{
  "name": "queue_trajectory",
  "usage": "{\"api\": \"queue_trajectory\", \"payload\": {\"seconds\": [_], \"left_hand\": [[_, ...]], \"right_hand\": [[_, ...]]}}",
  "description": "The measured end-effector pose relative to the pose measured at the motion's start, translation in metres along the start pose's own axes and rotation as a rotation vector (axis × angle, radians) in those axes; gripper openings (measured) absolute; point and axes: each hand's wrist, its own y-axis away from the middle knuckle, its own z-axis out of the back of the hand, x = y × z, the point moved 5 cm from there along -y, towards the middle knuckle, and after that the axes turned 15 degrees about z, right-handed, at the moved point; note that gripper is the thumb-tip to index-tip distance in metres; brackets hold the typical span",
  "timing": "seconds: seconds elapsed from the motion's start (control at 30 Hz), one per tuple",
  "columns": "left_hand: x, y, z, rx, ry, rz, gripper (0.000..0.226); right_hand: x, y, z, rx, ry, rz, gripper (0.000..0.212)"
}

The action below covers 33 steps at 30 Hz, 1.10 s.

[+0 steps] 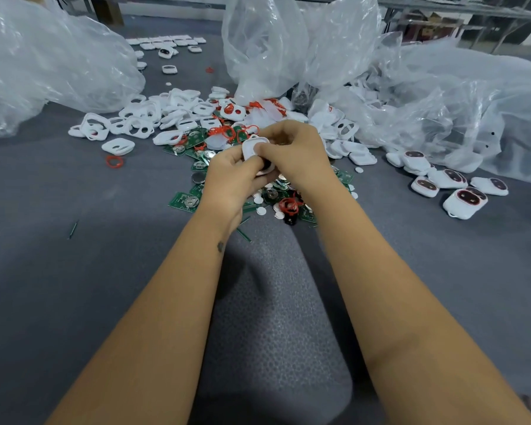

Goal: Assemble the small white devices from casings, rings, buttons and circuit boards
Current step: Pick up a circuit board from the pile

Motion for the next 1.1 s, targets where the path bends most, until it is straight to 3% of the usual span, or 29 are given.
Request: {"api": "queue_trajectory", "payload": {"seconds": [0.43,0.57,0.8,1.0,1.1], "left_hand": [[0.001,0.0,-0.002,0.041,0.007,0.102,0.028],[0.002,-0.002,0.002,0.031,0.069,0.131,0.023],[0.001,-0.003,0.005,0.021,0.198,0.165,0.013],[-0.001,-0.004,0.011,-0.055,0.205,0.122,0.014],[-0.003,-0.004,0.011,-0.088,0.197,0.104,0.016]], "right_hand": [[-0.017,0.009,0.004,0.041,-0.069,0.012,0.016],[-0.02,0.008,0.007,-0.051,-0.233,-0.075,0.034],[-0.027,0.006,0.034,-0.221,-0.268,-0.092,0.031],[-0.046,0.007,0.087,-0.5,-0.136,-0.16,0.02],[-0.059,0.007,0.098,-0.494,0.054,-0.199,0.021]]}}
